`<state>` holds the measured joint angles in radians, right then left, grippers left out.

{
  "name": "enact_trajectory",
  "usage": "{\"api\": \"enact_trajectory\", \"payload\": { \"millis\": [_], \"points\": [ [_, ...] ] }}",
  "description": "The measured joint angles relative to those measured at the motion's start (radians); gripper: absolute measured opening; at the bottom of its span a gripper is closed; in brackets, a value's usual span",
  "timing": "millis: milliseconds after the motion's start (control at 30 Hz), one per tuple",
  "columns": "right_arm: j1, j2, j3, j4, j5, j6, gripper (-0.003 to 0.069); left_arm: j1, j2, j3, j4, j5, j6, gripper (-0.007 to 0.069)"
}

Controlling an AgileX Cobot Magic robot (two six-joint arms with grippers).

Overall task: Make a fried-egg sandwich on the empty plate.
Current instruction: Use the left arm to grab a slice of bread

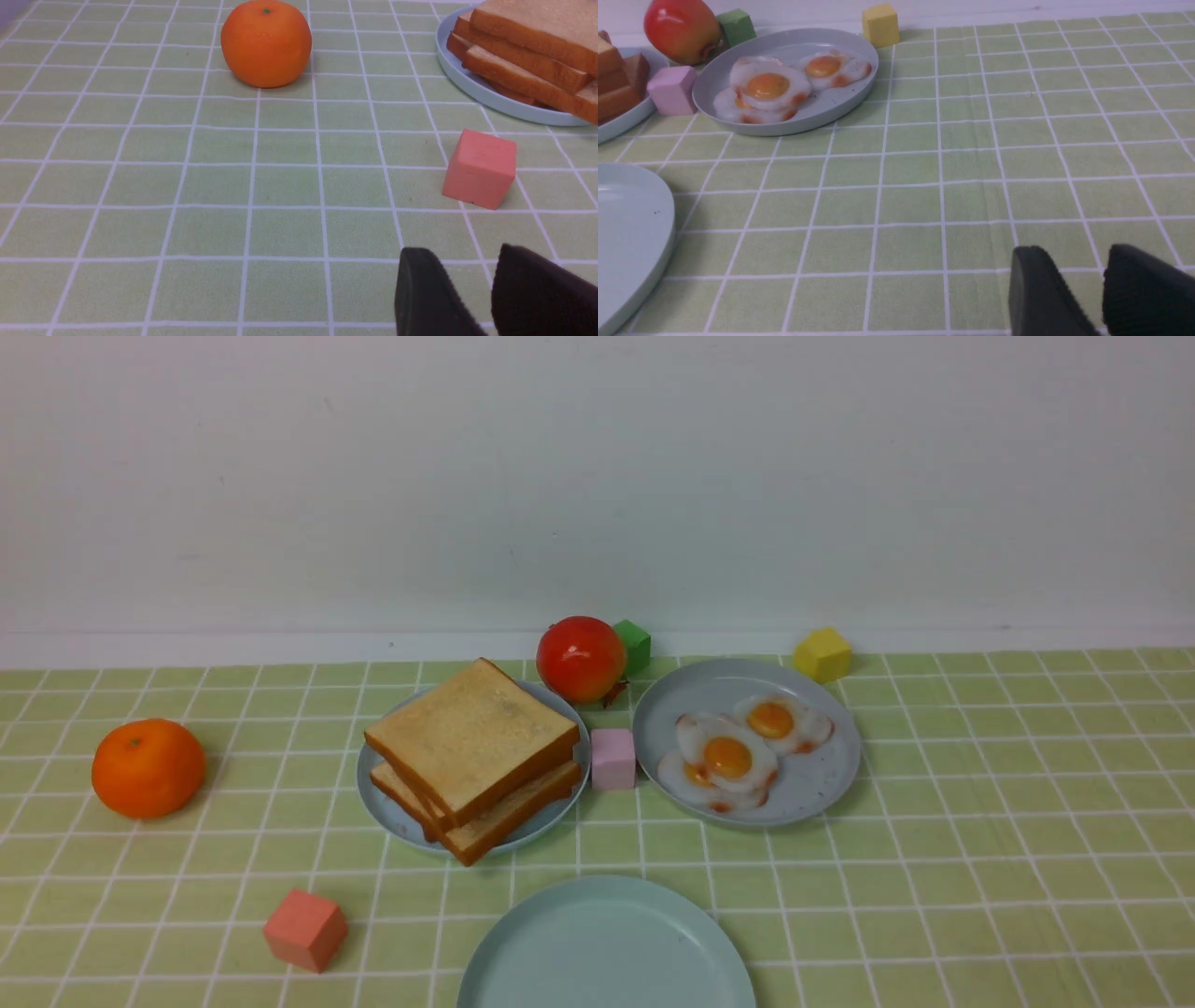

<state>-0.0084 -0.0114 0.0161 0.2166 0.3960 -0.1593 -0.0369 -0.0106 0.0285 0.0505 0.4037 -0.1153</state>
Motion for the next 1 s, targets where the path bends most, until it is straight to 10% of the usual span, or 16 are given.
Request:
{"api": "enact_trajectory", "payload": {
  "millis": [1000],
  "points": [
    [-0.001, 0.0, 0.0, -0.002, 0.0, 0.0, 0.0238, 0.0, 0.0, 0.0, 0.132, 0.003, 0.0, 0.0238]
  ]
}}
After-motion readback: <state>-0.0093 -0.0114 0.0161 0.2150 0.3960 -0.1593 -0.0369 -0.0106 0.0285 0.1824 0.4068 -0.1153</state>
